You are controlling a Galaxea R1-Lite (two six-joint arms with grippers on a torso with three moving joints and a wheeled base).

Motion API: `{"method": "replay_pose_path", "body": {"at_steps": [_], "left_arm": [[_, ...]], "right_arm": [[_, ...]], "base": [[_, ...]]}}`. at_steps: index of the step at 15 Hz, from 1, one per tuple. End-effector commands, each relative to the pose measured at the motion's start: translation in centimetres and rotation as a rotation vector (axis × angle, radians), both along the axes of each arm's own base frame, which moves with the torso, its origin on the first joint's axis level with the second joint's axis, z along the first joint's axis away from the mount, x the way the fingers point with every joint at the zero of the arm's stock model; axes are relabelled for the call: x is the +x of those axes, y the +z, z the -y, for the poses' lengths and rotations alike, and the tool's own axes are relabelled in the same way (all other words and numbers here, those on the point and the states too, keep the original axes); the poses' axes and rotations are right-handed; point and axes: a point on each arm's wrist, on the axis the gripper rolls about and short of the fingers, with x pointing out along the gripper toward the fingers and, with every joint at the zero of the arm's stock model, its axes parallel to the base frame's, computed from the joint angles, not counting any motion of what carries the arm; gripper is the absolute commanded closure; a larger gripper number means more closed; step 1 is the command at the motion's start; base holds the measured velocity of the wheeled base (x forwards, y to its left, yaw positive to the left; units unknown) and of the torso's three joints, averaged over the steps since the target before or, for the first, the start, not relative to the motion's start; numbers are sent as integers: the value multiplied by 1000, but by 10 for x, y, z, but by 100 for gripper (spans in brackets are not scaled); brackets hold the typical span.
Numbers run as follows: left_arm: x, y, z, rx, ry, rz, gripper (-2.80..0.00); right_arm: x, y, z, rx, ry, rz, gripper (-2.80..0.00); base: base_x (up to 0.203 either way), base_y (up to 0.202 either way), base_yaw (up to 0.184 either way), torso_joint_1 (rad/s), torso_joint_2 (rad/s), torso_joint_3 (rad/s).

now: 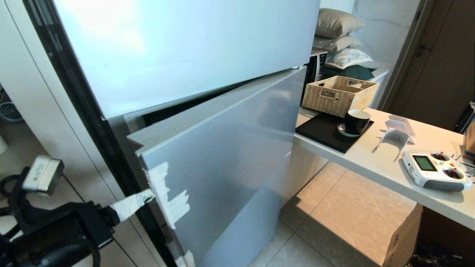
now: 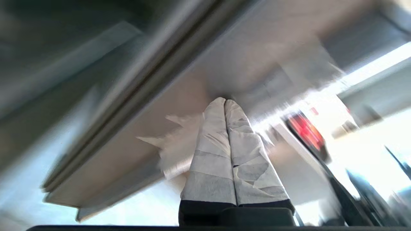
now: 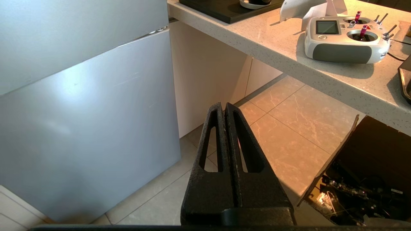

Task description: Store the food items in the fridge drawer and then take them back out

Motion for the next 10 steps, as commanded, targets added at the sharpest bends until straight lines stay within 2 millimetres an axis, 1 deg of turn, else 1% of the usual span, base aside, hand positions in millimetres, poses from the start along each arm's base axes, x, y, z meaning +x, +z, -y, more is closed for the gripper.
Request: {"method": "replay_pose_path", "body": {"at_steps": [1, 4, 5, 8, 9, 10], "left_arm": [[-15, 3, 1, -45, -138, 10, 0], [-39, 8, -5, -164, -364, -33, 0], [-45, 6, -7, -177, -400, -49, 0], [-44, 6, -10, -178, -357, -44, 0], [-37, 10, -10, -181, -320, -39, 0], [-26, 14, -10, -183, -243, -46, 0]], "right_arm": [[0, 0, 0, -1, 1, -1, 0], [0, 0, 0, -1, 1, 0, 0], [0, 0, 0, -1, 1, 0, 0], [0, 0, 0, -1, 1, 0, 0], [0, 0, 0, -1, 1, 0, 0], [0, 0, 0, -1, 1, 0, 0]], "base": [[0, 0, 0, 0, 0, 0], [0, 0, 0, 0, 0, 0], [0, 0, 0, 0, 0, 0], [0, 0, 0, 0, 0, 0], [0, 0, 0, 0, 0, 0], [0, 0, 0, 0, 0, 0]]}}
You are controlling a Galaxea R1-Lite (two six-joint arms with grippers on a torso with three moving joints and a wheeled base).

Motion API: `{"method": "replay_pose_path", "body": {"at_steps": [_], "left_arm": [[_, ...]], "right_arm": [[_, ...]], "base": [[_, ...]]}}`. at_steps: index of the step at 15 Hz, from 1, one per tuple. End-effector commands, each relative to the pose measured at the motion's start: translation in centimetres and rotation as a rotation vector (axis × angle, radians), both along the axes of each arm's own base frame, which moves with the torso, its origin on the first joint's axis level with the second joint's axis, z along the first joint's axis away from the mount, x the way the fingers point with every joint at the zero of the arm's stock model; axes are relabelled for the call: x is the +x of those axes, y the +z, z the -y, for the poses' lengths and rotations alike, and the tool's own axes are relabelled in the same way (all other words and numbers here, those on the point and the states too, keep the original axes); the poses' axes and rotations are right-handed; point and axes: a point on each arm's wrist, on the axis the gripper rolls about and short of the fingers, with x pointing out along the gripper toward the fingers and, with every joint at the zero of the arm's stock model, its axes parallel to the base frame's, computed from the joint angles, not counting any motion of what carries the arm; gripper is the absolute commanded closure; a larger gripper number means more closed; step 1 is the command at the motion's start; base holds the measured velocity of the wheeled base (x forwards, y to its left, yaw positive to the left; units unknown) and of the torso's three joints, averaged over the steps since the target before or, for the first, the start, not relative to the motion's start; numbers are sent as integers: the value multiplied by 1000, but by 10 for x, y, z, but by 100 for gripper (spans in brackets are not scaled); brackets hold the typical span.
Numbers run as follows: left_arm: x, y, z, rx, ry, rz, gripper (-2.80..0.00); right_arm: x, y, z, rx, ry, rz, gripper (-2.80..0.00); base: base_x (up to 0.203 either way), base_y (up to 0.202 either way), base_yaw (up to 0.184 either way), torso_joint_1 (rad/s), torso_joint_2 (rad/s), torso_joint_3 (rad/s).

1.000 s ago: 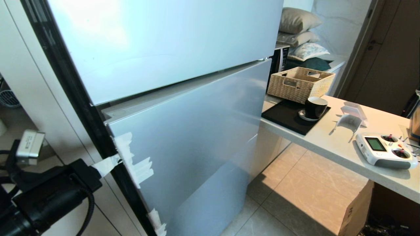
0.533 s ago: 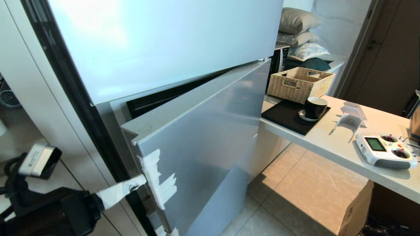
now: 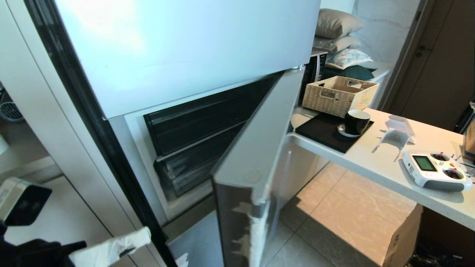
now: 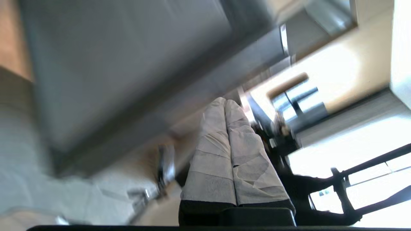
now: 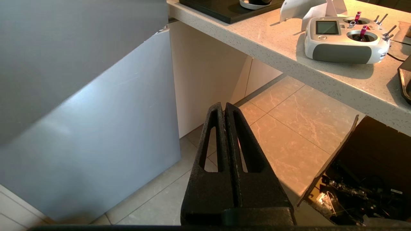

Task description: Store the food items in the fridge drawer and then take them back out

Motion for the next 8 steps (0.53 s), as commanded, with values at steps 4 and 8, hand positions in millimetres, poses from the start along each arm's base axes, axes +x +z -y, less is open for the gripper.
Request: {"method": "replay_pose_path", "body": {"at_steps": [4, 8], "left_arm": [[34, 8, -6, 111, 372, 68, 0], [8, -10, -22, 447, 713, 246, 0]], "right_arm": [[0, 0, 0, 0, 1, 0, 0], [0, 0, 0, 0, 1, 0, 0]], "base": [[0, 0, 0, 0, 0, 0], [0, 0, 0, 0, 0, 0]]}}
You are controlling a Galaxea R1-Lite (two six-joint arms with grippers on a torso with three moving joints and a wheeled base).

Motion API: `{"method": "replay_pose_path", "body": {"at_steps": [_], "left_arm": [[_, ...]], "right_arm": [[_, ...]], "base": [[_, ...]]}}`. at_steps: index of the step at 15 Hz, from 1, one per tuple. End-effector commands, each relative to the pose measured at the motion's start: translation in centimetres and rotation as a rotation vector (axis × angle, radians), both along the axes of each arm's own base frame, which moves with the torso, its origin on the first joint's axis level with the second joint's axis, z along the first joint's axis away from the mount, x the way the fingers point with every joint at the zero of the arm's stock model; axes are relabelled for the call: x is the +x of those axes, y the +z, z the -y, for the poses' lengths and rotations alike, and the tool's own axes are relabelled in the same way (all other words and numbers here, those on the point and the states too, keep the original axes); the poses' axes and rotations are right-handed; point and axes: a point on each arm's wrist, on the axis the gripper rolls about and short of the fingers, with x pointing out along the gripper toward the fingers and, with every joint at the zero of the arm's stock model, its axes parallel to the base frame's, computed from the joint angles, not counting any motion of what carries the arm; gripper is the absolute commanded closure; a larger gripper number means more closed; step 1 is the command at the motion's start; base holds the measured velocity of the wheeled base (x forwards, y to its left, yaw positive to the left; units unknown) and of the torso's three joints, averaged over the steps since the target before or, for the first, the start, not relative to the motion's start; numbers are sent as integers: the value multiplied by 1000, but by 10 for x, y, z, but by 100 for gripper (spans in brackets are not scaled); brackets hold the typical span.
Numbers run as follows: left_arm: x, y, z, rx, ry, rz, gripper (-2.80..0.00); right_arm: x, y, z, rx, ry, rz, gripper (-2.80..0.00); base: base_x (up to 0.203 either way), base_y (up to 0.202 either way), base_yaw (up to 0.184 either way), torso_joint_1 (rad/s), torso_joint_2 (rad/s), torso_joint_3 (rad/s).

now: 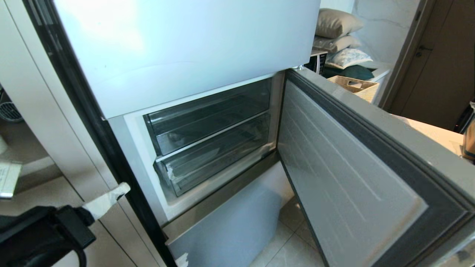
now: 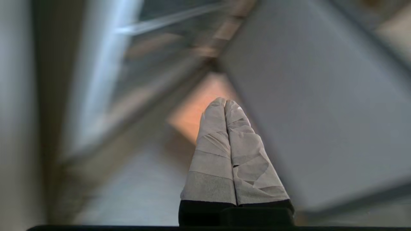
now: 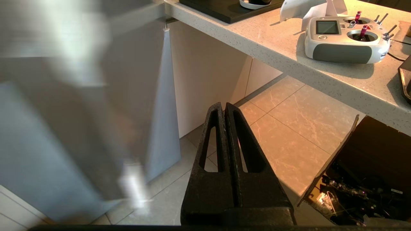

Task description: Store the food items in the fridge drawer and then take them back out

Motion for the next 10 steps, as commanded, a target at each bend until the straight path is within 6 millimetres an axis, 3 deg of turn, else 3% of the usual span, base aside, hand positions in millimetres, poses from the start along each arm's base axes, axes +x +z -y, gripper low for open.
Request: {"method": "replay_pose_path", "body": {"at_steps": [1, 4, 7, 9, 10], "left_arm": [[-30, -3, -13, 122, 139, 117, 0], [-76, -12, -33, 147, 331, 190, 0], [-112, -39, -45, 203, 565, 158, 0], [-123, -62, -44, 269, 525, 65, 0], [-123, -71, -41, 307, 385, 9, 0]], "right_arm": [[0, 0, 0, -1, 1, 0, 0], [0, 0, 0, -1, 1, 0, 0], [0, 0, 0, -2, 1, 1, 0], [0, 0, 0, 1, 1, -1, 0], [0, 0, 0, 1, 1, 0, 0]], "base": [[0, 0, 0, 0, 0, 0], [0, 0, 0, 0, 0, 0], [0, 0, 0, 0, 0, 0], [0, 0, 0, 0, 0, 0], [0, 0, 0, 0, 0, 0]]}}
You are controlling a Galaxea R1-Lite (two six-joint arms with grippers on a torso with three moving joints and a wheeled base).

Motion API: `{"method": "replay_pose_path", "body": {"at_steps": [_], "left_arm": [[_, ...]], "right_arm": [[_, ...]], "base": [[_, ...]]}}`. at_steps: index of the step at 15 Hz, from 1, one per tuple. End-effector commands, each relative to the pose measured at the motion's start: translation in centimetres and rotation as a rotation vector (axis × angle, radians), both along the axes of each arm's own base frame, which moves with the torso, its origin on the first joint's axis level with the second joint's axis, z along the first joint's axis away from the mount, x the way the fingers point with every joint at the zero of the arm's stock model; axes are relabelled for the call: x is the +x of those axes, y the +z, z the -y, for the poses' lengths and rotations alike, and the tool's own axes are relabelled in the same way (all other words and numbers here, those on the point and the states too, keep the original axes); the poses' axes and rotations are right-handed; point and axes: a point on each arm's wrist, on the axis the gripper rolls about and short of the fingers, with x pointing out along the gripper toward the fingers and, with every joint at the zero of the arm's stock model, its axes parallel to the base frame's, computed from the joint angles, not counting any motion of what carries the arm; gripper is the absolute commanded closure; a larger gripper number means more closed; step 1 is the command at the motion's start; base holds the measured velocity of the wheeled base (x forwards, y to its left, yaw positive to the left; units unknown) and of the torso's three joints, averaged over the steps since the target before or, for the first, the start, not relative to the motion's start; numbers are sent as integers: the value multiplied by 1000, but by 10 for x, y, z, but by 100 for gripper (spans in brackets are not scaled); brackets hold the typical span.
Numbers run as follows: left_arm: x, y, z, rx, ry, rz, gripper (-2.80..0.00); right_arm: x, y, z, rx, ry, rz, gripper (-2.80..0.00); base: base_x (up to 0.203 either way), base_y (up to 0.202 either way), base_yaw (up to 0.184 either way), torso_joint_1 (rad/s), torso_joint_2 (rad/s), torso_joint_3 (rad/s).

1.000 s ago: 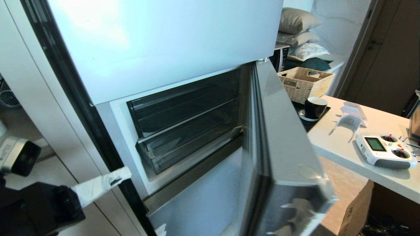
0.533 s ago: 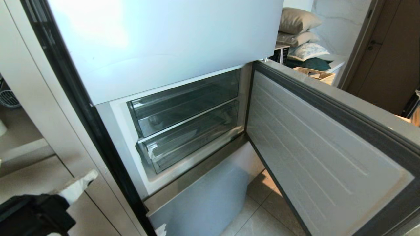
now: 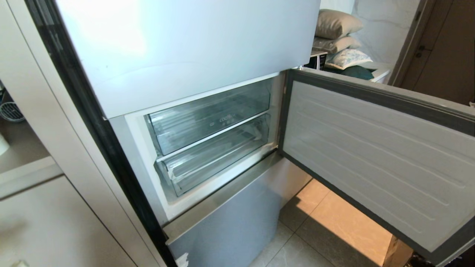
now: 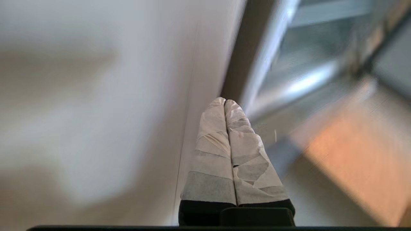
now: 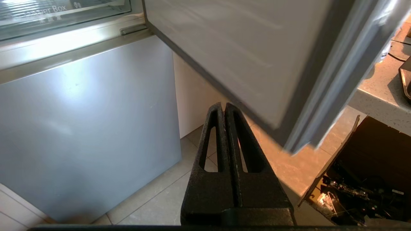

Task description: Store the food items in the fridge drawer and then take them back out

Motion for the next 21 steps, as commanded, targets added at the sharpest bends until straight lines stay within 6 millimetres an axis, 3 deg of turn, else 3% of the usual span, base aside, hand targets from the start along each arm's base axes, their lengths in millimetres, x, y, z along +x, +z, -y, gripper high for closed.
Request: {"method": "replay_pose_path", "body": {"at_steps": [1, 2, 4, 8, 21], "left_arm": [[-15, -24, 5, 23, -225, -152, 0], [-17, -26, 6, 37, -264, -220, 0], [-24, -31, 3, 101, -171, -257, 0], [-44, -38, 4, 210, -198, -57, 0], [-42, -39, 3, 183, -152, -70, 0]], "right_arm": [[0, 0, 0, -1, 1, 0, 0], [0, 0, 0, 0, 1, 0, 0], [0, 0, 0, 1, 1, -1, 0], [0, 0, 0, 4, 0, 1, 0], [0, 0, 0, 7, -1, -1, 0]], "base": [[0, 0, 0, 0, 0, 0], [0, 0, 0, 0, 0, 0], [0, 0, 0, 0, 0, 0], [0, 0, 0, 0, 0, 0], [0, 0, 0, 0, 0, 0]]}}
